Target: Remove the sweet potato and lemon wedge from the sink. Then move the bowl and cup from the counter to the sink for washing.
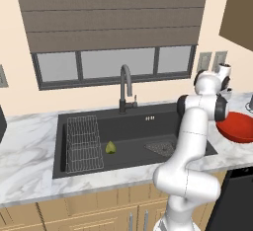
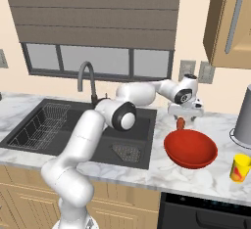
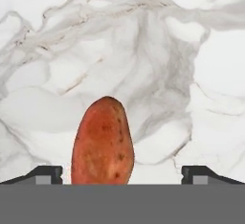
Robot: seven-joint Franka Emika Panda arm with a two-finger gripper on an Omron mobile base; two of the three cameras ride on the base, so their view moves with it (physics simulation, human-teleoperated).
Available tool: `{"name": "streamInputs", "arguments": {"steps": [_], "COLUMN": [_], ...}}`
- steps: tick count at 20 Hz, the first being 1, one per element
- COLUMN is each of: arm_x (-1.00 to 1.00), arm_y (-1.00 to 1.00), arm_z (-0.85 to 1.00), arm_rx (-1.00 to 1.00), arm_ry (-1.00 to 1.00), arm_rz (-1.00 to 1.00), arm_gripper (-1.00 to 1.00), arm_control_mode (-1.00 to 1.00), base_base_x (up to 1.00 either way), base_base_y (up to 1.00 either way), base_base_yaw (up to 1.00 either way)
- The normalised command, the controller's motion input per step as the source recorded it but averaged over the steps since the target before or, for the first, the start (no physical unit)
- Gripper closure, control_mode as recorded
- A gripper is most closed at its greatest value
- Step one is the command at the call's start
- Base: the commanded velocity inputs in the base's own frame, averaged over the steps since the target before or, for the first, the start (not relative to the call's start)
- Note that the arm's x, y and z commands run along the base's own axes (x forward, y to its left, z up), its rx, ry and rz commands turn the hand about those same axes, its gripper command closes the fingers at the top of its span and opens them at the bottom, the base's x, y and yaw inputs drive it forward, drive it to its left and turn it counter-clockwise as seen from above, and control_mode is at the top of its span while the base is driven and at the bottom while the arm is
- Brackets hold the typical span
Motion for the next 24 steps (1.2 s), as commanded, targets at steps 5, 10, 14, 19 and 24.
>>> {"name": "streamInputs", "arguments": {"steps": [5, 10, 14, 19, 24], "arm_x": [-0.25, -0.28, -0.37, -0.42, -0.41], "arm_y": [0.16, 0.22, 0.25, 0.26, 0.28], "arm_z": [0.34, 0.32, 0.24, 0.19, 0.11], "arm_rx": [0.00, 0.00, -0.02, -0.05, -0.08], "arm_ry": [0.00, 0.00, 0.00, 0.00, 0.00], "arm_rz": [0.00, 0.00, 0.00, 0.00, -0.01], "arm_gripper": [-1.00, -1.00, -1.00, -1.00, -1.00], "arm_control_mode": [-1.00, -1.00, -1.00, -1.00, -1.00], "base_base_x": [0.00, 0.00, 0.00, 0.00, 0.00], "base_base_y": [0.00, 0.00, 0.00, 0.00, 0.00], "base_base_yaw": [0.00, 0.00, 0.00, 0.00, 0.00]}}
